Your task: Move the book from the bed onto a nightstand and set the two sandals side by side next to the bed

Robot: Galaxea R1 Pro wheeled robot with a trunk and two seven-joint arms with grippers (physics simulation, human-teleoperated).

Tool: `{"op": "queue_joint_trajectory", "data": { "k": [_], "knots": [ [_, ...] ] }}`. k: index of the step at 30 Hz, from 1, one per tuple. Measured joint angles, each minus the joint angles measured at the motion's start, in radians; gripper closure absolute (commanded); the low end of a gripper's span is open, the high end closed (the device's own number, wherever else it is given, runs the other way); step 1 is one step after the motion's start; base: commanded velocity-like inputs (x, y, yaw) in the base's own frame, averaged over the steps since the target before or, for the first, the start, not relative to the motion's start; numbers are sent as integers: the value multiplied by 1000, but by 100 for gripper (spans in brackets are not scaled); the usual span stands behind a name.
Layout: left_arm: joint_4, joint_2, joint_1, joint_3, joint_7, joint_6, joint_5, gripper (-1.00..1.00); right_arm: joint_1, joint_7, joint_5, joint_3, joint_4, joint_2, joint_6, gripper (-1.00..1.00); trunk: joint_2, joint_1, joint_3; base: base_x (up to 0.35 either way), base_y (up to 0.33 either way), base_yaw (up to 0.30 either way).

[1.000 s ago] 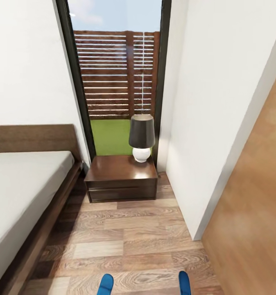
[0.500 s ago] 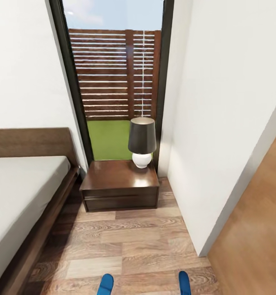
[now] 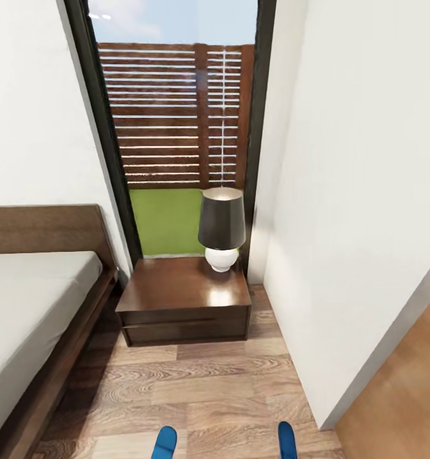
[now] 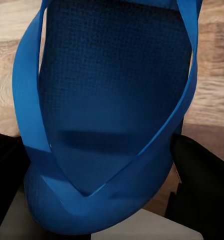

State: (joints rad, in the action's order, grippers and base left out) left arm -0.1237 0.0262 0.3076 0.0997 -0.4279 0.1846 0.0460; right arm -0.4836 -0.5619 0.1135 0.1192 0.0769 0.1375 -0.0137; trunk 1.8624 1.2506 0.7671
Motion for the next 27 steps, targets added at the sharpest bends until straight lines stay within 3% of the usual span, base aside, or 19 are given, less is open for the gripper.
{"op": "queue_joint_trajectory", "data": {
  "k": [15,20,27],
  "knots": [
    [0,0,0,0,0,0,0,100,0,0,0,0,0,0,0,100,0,0,0,317,0,16],
    [0,0,0,1,0,1,0,100,0,0,0,0,0,0,0,100,0,0,0,271,0,219],
    [0,0,0,1,0,2,0,100,0,0,0,1,0,0,0,100,0,1,0,18,0,285]
  ]
}}
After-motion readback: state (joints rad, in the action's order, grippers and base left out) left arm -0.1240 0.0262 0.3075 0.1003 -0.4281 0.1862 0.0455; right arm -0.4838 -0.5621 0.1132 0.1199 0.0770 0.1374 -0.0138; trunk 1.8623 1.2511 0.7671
